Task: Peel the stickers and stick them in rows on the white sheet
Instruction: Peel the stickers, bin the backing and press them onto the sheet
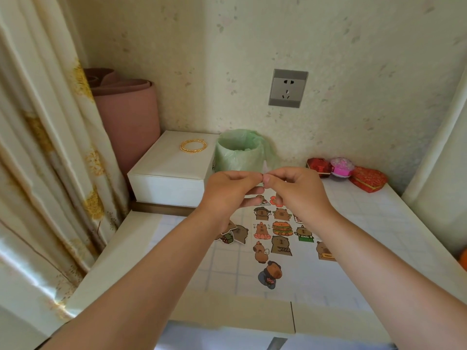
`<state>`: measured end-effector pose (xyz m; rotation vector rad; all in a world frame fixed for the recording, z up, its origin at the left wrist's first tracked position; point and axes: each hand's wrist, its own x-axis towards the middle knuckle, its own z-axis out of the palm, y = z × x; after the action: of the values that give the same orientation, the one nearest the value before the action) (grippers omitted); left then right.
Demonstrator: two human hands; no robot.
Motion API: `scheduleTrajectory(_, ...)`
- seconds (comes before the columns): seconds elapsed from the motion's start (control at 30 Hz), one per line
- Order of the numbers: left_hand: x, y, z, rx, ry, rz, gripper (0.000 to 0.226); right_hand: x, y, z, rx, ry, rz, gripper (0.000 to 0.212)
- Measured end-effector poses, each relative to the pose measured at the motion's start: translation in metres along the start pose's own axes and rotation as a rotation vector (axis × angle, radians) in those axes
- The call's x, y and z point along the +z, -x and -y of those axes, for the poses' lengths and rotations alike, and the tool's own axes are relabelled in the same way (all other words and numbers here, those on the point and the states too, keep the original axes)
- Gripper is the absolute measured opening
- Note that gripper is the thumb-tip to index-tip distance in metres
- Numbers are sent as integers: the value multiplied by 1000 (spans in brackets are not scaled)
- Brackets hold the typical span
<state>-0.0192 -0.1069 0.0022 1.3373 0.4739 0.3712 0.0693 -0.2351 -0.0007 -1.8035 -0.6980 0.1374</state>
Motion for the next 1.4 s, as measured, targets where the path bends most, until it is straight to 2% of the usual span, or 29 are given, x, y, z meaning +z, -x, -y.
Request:
scheduleTrajectory(0.3, 3, -3, -2, 54, -70, 26, 15, -10, -2, 1, 39, -53, 68, 9)
scheduleTrajectory(0.6, 11, 0, 5, 149, -197, -6, 14, -13, -6, -3, -2, 17, 77, 13)
scheduleTrajectory(0.83, 12, -1, 6, 155, -208, 3, 17, -13, -5, -3, -2, 32, 82, 14)
scheduleTrajectory(1.2, 15, -3, 4, 58, -138, -20, 23, -9, -3, 3, 37, 32, 47, 19)
scheduleTrajectory(1.4, 8, -5, -4, -4, -18, 56, 21, -4, -6, 5, -17, 80, 20, 18)
